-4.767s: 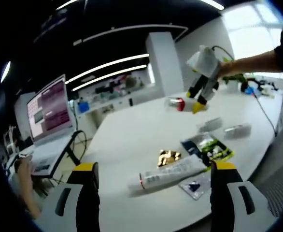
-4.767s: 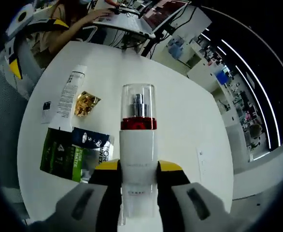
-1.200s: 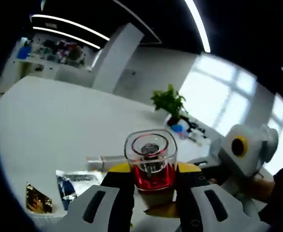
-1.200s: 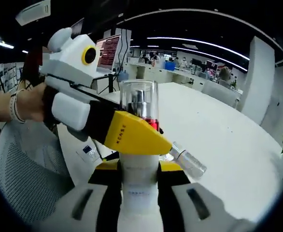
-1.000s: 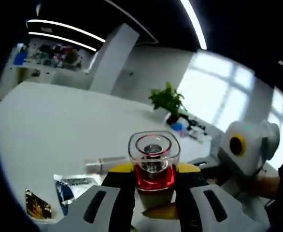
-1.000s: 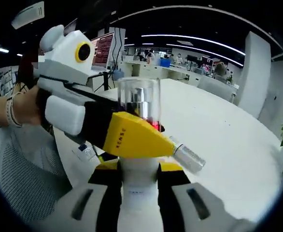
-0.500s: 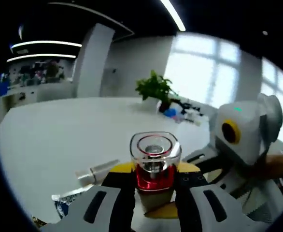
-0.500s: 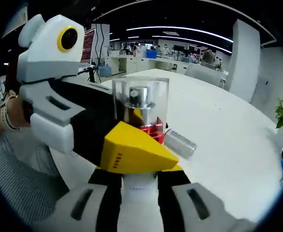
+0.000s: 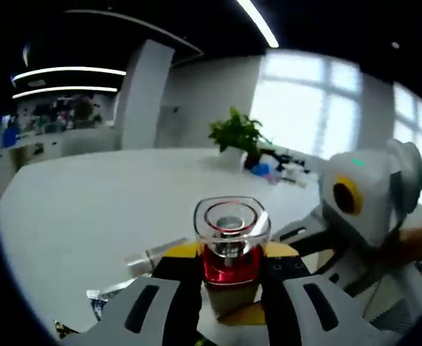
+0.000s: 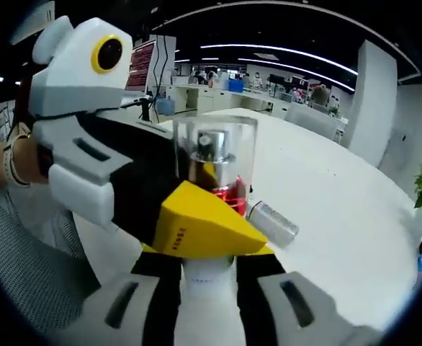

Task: Arrange the skincare products in the storage area until every visible bottle or jar stands upright without overlapping.

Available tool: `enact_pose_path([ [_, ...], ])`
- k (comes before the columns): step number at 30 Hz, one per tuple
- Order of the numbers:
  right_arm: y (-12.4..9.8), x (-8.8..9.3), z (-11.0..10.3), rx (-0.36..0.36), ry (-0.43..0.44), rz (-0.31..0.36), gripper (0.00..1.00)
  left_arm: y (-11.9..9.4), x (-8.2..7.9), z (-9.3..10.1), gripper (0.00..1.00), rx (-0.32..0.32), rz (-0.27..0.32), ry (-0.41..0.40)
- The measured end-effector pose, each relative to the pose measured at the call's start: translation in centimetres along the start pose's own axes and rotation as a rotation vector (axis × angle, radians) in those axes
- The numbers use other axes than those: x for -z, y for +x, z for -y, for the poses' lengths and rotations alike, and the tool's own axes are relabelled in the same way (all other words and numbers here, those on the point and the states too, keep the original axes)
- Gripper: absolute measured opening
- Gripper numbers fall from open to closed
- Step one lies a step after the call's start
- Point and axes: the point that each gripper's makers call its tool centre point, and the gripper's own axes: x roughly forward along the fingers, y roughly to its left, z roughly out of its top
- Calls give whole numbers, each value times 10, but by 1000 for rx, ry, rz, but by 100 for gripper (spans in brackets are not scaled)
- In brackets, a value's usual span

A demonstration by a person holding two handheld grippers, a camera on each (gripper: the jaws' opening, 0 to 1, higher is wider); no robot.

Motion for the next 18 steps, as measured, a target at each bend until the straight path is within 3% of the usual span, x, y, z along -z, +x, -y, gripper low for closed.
enact_pose_path([
  [5,0,3,2,-10,38,-4,35,-1,9,-15,27,-42,-23,-15],
  [14,-5,3,10,11,87,10,41,-6,4,-30,26,-100,1,-39],
  [18,-9,2,18,48,89,21,33,-8,5,-42,26,-137,2,-50],
])
